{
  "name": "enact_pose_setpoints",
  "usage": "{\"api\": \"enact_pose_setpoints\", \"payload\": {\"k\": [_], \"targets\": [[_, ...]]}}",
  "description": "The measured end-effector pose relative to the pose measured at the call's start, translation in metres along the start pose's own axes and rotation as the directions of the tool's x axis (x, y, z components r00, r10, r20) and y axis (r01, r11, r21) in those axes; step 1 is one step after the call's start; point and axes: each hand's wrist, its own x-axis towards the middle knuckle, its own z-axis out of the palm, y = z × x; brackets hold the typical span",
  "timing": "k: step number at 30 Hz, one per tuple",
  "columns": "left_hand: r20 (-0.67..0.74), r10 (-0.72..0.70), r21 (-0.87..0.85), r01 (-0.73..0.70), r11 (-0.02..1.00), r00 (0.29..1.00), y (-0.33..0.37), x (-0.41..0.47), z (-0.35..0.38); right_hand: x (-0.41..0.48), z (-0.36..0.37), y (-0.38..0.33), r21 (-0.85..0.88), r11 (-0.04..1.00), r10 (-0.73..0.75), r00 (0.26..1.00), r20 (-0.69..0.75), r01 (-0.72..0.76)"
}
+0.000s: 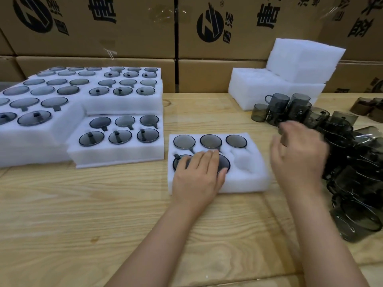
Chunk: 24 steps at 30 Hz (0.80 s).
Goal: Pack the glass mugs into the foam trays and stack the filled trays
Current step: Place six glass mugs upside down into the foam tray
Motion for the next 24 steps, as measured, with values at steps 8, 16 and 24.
{"api": "enact_pose_setpoints", "payload": {"k": [8,16,24], "targets": [[-0.105,0.012,0.131,0.002,0.991,0.994,0.002,0.001,0.01,0.014,-0.02,0.07,-0.217,0.896,0.404,0.914,0.037,-0.387],[-0.157,0.011,0.091,0.004,0.996,0.988,0.003,-0.001,0.015,0.016,-0.015,0.082,-0.247,0.894,0.409,0.906,0.107,-0.374],[-0.176,0.011,0.068,0.001,0.998,0.984,0.001,0.0,0.015,0.015,-0.013,0.084,-0.253,0.89,0.415,0.904,0.1,-0.381]]}}
